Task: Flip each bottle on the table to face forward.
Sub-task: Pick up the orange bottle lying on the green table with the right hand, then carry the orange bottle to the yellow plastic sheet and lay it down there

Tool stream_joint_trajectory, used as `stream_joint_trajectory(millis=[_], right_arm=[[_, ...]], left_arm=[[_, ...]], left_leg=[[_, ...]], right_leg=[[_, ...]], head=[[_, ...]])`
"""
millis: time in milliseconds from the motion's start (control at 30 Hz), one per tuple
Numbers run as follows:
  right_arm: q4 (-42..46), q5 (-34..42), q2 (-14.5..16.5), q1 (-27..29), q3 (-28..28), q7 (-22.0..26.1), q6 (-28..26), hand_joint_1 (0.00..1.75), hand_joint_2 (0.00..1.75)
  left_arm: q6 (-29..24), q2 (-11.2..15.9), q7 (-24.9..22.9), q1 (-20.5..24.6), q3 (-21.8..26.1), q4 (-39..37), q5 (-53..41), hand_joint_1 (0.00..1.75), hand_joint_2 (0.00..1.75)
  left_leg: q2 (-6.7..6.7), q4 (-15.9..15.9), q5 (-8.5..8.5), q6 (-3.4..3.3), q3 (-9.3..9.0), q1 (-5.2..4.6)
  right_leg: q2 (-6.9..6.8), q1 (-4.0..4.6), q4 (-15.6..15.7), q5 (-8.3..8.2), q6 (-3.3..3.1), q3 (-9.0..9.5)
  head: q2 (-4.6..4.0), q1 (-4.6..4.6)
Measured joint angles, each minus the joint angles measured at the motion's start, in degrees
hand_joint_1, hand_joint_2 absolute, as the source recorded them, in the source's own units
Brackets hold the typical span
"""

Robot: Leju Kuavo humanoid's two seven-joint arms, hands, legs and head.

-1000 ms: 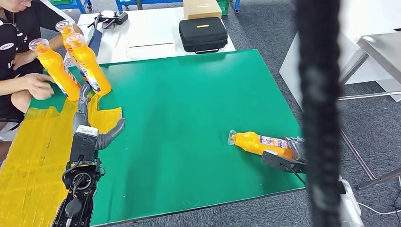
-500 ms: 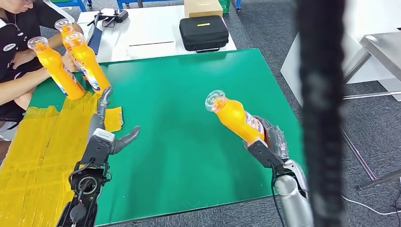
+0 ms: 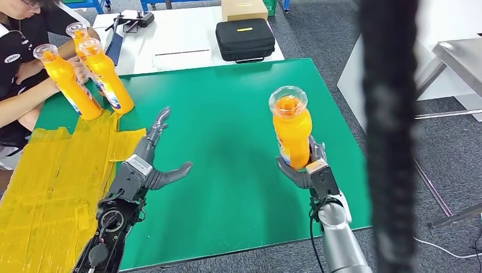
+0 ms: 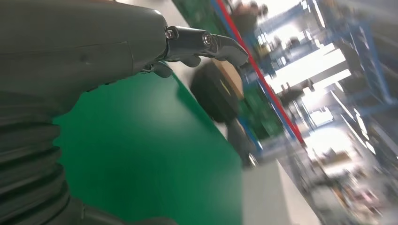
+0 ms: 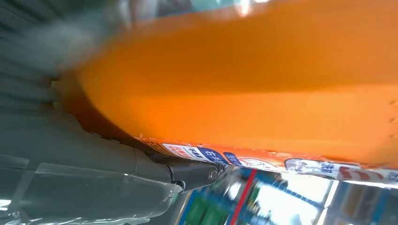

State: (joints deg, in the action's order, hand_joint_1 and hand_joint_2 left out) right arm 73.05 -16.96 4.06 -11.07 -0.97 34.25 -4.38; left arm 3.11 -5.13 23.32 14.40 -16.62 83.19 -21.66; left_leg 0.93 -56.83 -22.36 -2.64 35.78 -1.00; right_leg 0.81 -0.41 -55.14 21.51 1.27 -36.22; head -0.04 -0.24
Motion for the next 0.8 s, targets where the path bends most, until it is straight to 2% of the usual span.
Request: stream_joint_trajectory(millis=[233, 567, 800], right_arm=[[-6.61, 4.54, 2.24, -5.24, -2.81, 3.54, 4.06, 1.75, 1.75], [-13.36, 4.16, 5.57, -10.52, -7.82, 4.2, 5.26, 1.75, 1.75], [-16.51, 2.53, 6.9, -11.77, -11.01, 4.67, 5.02, 1.75, 1.75]], left_arm=[[4.38, 0.37, -0.17, 1.15, -2.98, 0.25, 4.24, 0.0, 1.75], [6.27, 0.41, -1.62, 2.04, -6.93, 0.44, 6.79, 0.0, 1.75], [7.01, 0.33, -1.97, 2.93, -8.39, 0.44, 8.55, 0.0, 1.75]], left_leg=[[-0.02, 0.0, 0.04, 0.01, 0.02, 0.02], [0.01, 0.0, 0.04, 0.01, 0.03, 0.01], [0.0, 0.0, 0.04, 0.01, 0.04, 0.01]], right_leg=[[0.0, 0.01, -0.02, -0.01, -0.01, -0.03], [0.0, 0.0, -0.02, -0.01, -0.01, -0.04], [0.0, 0.01, -0.02, -0.01, -0.01, -0.05]], head=[[0.0, 0.0], [0.0, 0.01], [0.0, 0.01]])
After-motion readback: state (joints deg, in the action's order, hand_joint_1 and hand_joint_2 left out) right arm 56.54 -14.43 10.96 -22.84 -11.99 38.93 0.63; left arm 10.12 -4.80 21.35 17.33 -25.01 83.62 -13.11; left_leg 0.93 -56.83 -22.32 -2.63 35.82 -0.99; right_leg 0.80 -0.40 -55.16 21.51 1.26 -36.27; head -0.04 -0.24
